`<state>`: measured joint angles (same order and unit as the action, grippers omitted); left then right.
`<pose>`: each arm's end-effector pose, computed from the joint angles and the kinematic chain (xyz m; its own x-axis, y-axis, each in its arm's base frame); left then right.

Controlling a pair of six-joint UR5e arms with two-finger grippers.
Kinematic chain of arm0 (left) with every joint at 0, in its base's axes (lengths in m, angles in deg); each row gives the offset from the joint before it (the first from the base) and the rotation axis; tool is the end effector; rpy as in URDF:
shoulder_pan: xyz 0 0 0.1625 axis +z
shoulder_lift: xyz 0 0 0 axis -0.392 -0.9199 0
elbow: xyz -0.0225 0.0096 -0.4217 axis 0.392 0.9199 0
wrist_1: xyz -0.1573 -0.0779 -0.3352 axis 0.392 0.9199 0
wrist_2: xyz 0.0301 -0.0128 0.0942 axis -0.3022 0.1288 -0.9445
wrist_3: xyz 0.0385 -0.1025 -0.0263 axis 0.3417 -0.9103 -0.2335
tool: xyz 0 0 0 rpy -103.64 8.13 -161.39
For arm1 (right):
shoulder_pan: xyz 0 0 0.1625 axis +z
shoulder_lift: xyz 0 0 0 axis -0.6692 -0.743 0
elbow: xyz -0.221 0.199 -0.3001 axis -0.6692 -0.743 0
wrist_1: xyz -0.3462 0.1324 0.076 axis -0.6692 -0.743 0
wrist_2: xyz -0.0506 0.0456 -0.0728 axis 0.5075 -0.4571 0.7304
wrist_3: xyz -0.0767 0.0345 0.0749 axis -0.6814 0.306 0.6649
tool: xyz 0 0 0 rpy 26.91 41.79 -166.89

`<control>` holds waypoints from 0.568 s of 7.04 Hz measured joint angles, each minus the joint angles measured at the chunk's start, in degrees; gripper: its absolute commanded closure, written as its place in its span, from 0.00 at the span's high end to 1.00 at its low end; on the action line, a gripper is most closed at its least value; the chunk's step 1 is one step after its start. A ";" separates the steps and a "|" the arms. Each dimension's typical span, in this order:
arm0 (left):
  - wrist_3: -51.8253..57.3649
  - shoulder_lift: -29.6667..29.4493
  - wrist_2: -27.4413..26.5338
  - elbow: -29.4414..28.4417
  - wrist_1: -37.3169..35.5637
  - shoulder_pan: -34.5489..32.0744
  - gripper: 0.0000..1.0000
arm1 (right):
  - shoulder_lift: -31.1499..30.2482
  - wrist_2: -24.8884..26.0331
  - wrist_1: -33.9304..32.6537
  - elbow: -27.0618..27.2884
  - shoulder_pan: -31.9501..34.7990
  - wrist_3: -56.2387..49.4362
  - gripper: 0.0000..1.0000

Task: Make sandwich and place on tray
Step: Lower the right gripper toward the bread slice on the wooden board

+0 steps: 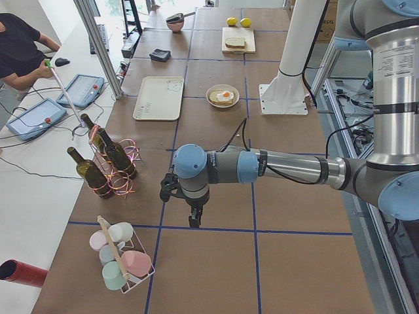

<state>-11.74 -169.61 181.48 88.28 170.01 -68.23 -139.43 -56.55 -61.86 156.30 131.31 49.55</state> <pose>-0.0611 -0.3940 0.6234 0.6841 0.1280 -0.7181 -0.1019 0.9916 0.0796 0.0508 -0.4253 0.6347 0.7265 -0.0586 0.6847 0.0315 0.9982 0.0520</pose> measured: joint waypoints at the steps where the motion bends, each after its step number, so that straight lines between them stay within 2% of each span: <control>1: 0.03 -0.02 -0.03 0.43 -0.07 -0.13 1.00 | -0.22 -0.61 0.09 0.10 0.00 0.00 1.00; 4: -0.24 0.00 0.07 2.43 -0.09 -0.42 1.00 | -0.84 -2.79 0.60 0.09 0.00 0.51 1.00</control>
<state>-11.97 -169.62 181.55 90.71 169.92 -68.65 -140.27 -59.35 -61.26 156.39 131.30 50.05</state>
